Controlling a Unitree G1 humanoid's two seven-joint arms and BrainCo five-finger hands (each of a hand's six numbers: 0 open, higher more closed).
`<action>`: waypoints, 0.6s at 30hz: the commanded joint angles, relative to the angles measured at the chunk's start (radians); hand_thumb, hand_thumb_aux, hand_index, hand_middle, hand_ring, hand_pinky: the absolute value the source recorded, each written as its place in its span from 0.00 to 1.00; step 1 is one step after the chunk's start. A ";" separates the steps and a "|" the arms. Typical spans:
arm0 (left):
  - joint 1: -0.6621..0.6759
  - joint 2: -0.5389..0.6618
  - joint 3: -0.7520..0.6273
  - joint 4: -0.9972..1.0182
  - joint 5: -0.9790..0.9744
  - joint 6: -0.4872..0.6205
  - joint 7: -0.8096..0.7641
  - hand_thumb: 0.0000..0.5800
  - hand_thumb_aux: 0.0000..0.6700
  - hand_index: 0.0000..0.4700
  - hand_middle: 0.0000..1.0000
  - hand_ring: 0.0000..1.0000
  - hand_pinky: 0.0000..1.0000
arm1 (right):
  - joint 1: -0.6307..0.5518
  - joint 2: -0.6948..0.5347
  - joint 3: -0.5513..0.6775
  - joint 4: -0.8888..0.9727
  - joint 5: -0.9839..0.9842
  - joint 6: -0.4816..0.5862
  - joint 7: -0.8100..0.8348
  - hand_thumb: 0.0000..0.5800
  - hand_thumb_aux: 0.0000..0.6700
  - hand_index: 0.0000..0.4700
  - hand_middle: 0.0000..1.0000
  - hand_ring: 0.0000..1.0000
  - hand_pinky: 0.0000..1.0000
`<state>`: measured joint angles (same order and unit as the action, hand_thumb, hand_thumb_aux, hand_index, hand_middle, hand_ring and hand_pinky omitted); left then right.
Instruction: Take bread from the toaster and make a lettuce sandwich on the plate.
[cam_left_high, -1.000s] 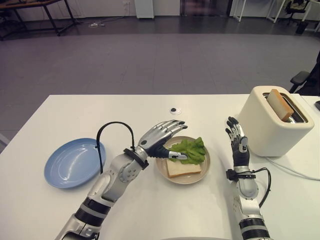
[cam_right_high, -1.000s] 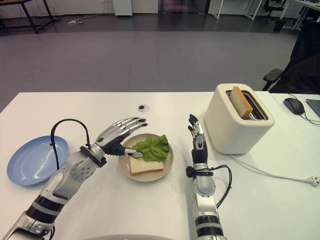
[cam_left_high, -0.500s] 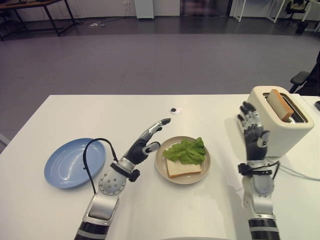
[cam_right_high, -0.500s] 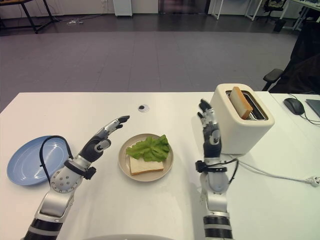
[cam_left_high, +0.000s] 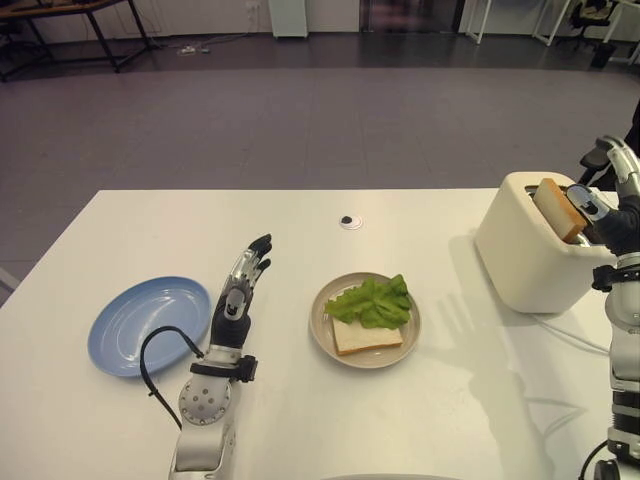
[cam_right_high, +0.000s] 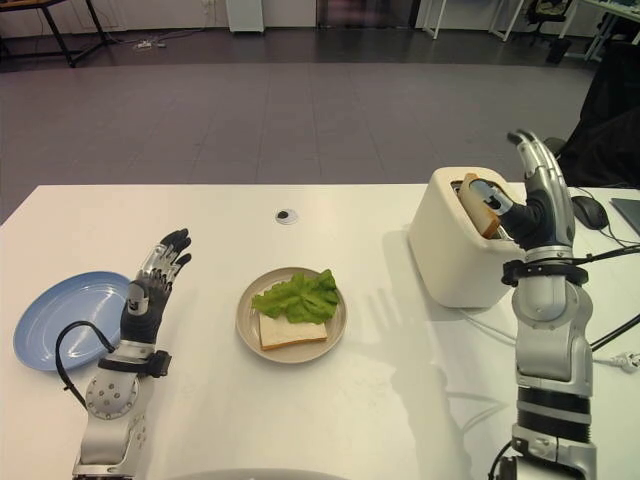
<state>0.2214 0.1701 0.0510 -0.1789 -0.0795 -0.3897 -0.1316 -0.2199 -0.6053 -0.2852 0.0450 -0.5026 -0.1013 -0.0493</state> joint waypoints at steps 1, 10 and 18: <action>0.007 -0.012 0.010 0.038 0.016 -0.023 0.008 0.00 0.00 0.00 0.00 0.00 0.00 | -0.028 -0.047 0.071 0.169 -0.076 -0.008 -0.060 0.00 0.00 0.00 0.00 0.00 0.00; 0.006 -0.027 0.013 0.056 0.019 -0.054 0.010 0.00 0.00 0.00 0.00 0.00 0.00 | -0.100 -0.122 0.159 0.439 -0.109 -0.033 -0.186 0.82 0.58 0.58 0.00 0.00 0.00; 0.009 -0.026 0.019 0.050 0.020 -0.065 0.004 0.00 0.00 0.00 0.00 0.00 0.00 | -0.084 -0.128 0.170 0.370 -0.066 -0.037 -0.175 1.00 1.00 1.00 0.00 0.00 0.00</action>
<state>0.2240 0.1392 0.0600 -0.1298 -0.0600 -0.4511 -0.1239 -0.3259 -0.7252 -0.1165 0.4287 -0.5879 -0.1529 -0.2460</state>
